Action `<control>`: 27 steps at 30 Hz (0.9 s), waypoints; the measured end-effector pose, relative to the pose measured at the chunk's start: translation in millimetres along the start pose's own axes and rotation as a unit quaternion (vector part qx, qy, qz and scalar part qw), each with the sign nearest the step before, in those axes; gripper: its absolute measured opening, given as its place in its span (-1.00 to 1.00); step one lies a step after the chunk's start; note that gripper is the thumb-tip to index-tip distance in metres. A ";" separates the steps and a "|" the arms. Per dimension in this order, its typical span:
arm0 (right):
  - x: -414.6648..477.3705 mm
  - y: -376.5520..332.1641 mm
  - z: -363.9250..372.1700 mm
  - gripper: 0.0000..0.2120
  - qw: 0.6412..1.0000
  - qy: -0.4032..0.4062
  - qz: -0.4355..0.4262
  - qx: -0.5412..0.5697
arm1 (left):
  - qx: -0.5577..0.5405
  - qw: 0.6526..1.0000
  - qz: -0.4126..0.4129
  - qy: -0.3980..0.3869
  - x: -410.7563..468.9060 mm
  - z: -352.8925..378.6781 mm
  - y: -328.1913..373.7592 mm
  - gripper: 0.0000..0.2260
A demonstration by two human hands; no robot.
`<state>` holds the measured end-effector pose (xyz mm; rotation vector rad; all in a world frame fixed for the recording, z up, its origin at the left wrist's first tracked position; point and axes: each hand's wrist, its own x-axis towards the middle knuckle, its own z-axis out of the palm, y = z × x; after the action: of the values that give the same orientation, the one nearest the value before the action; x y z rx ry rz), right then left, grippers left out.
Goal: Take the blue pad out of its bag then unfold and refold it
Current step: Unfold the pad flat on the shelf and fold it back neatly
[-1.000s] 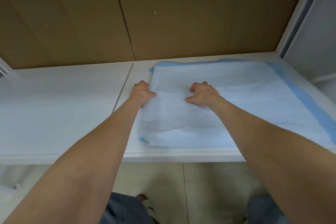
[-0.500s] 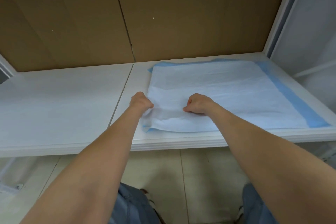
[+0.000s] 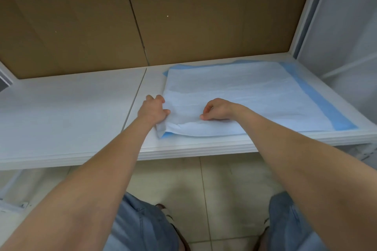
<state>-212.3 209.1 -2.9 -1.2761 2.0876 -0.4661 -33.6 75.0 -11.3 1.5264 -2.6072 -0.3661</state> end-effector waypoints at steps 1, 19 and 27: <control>-5.6 2.8 -1.7 -0.64 1.000 -0.006 -0.008 0.008 | -0.006 0.999 0.035 0.016 -5.2 -2.8 -2.0 -0.66; -36.0 15.5 9.3 -0.69 0.912 0.129 -0.108 -0.374 | 0.244 0.943 0.226 -0.012 -38.2 -8.6 4.3 -0.77; -32.3 18.4 16.4 -0.74 0.884 0.189 -0.106 -0.415 | 0.373 0.890 0.255 0.055 -37.4 -9.2 14.5 -0.74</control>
<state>-202.8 246.7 -15.0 -2.0386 2.6124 0.1579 -25.6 112.9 2.7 0.8283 -3.0551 0.8265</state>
